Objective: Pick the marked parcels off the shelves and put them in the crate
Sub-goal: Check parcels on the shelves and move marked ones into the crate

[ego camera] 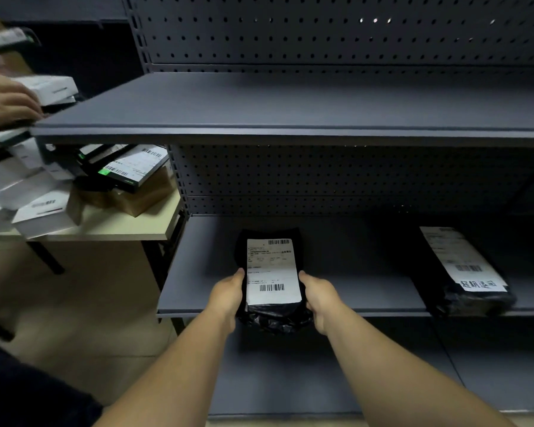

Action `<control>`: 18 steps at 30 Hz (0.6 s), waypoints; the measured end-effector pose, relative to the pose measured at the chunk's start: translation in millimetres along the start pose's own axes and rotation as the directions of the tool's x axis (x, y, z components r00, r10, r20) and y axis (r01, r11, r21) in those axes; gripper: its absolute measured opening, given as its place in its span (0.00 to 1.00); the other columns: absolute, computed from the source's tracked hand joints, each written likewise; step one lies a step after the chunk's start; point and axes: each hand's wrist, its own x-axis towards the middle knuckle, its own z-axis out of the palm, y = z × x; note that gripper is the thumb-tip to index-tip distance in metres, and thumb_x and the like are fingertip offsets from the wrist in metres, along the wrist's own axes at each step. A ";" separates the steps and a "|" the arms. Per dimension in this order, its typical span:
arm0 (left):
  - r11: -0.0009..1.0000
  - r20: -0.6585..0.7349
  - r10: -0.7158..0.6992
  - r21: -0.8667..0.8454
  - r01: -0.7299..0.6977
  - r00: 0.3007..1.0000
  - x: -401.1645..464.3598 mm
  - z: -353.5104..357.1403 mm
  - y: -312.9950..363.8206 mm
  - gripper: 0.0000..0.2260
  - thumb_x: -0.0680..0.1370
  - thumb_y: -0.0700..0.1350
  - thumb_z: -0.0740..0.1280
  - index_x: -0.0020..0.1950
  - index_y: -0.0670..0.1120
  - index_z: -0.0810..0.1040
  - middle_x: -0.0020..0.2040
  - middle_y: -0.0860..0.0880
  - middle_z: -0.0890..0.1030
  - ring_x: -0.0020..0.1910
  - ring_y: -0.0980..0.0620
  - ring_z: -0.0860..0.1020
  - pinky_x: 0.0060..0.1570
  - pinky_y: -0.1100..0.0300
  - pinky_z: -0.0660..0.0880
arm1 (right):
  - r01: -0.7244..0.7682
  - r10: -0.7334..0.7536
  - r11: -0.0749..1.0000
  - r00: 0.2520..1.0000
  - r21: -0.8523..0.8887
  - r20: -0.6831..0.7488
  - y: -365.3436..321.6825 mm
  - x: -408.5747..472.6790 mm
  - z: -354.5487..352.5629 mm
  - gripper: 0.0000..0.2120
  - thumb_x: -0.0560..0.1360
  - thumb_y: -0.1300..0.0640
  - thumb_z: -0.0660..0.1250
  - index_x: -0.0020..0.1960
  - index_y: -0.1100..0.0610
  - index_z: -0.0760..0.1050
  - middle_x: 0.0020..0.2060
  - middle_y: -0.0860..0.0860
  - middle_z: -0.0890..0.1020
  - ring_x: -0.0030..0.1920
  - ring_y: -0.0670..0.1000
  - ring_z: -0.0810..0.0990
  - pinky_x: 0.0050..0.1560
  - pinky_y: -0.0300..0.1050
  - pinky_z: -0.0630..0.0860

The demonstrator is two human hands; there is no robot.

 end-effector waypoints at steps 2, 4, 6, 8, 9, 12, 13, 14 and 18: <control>1.000 -0.003 0.021 -0.012 -0.021 1.000 -4.7 0.4 1.7 0.17 0.80 0.52 0.61 0.63 0.42 0.75 0.55 0.44 0.81 0.57 0.43 0.77 0.61 0.52 0.72 | 0.003 -0.003 1.000 1.000 0.002 0.005 0.5 -2.8 -1.8 0.20 0.80 0.48 0.59 0.65 0.59 0.73 0.53 0.54 0.80 0.47 0.51 0.73 0.53 0.45 0.67; 0.998 -0.013 0.058 -0.038 -0.059 0.998 -10.9 0.0 4.2 0.15 0.80 0.50 0.62 0.62 0.43 0.76 0.50 0.47 0.81 0.53 0.46 0.78 0.58 0.53 0.72 | 0.031 -0.031 0.999 0.999 0.027 0.019 -0.7 -7.9 -4.0 0.18 0.79 0.48 0.60 0.63 0.58 0.75 0.47 0.51 0.81 0.46 0.51 0.76 0.53 0.46 0.71; 0.992 -0.019 0.107 -0.063 -0.108 0.994 -18.8 -0.3 6.4 0.12 0.79 0.48 0.64 0.58 0.44 0.77 0.44 0.51 0.80 0.47 0.50 0.78 0.52 0.57 0.72 | 0.086 -0.087 0.995 0.996 0.049 0.014 -0.8 -12.5 -6.0 0.18 0.79 0.50 0.61 0.65 0.57 0.74 0.49 0.51 0.82 0.49 0.52 0.79 0.53 0.45 0.74; 0.985 -0.041 0.142 -0.094 -0.145 0.989 -30.3 -1.0 9.5 0.08 0.79 0.46 0.65 0.55 0.45 0.78 0.41 0.53 0.81 0.42 0.55 0.78 0.45 0.60 0.73 | 0.139 -0.137 0.986 0.990 0.093 -0.025 -3.1 -22.8 -7.7 0.18 0.79 0.53 0.63 0.66 0.58 0.73 0.45 0.48 0.81 0.44 0.47 0.79 0.45 0.39 0.75; 0.980 -0.053 0.158 -0.112 -0.163 0.986 -37.1 -2.2 10.7 0.08 0.78 0.45 0.66 0.55 0.45 0.78 0.41 0.53 0.81 0.41 0.56 0.79 0.42 0.62 0.73 | 0.161 -0.157 0.981 0.987 0.112 -0.045 -3.7 -28.2 -8.7 0.18 0.78 0.54 0.64 0.65 0.59 0.73 0.41 0.46 0.81 0.40 0.43 0.78 0.38 0.34 0.74; 0.971 -0.071 0.187 -0.137 -0.195 0.980 -56.7 -6.7 13.4 0.10 0.78 0.43 0.66 0.57 0.41 0.78 0.46 0.49 0.83 0.46 0.52 0.80 0.46 0.60 0.75 | 0.197 -0.185 0.968 0.979 0.157 -0.083 -3.7 -43.9 -10.6 0.16 0.77 0.56 0.66 0.63 0.59 0.75 0.36 0.42 0.80 0.35 0.37 0.76 0.25 0.26 0.70; 0.969 -0.074 0.193 -0.144 -0.202 0.979 -62.7 -8.2 13.7 0.11 0.78 0.42 0.67 0.58 0.39 0.78 0.48 0.47 0.83 0.48 0.49 0.81 0.49 0.57 0.76 | 0.203 -0.190 0.965 0.978 0.165 -0.091 -2.7 -48.2 -10.6 0.15 0.77 0.56 0.66 0.62 0.60 0.75 0.37 0.42 0.80 0.36 0.37 0.77 0.25 0.25 0.70; 0.967 -0.079 0.196 -0.151 -0.206 0.978 -68.5 -9.6 13.9 0.12 0.78 0.42 0.67 0.59 0.39 0.78 0.51 0.45 0.83 0.50 0.47 0.81 0.52 0.55 0.76 | 0.210 -0.196 0.962 0.976 0.174 -0.098 -1.5 -53.0 -10.5 0.15 0.77 0.57 0.66 0.62 0.60 0.75 0.38 0.43 0.81 0.36 0.37 0.78 0.26 0.25 0.70; 0.961 -0.094 0.204 -0.171 -0.217 0.975 -87.7 -14.9 13.8 0.13 0.77 0.41 0.68 0.60 0.38 0.78 0.54 0.41 0.83 0.54 0.43 0.80 0.58 0.49 0.76 | 0.239 -0.215 0.948 0.968 0.210 -0.132 4.6 -71.2 -10.7 0.16 0.76 0.59 0.68 0.62 0.61 0.75 0.40 0.43 0.82 0.35 0.36 0.80 0.28 0.25 0.72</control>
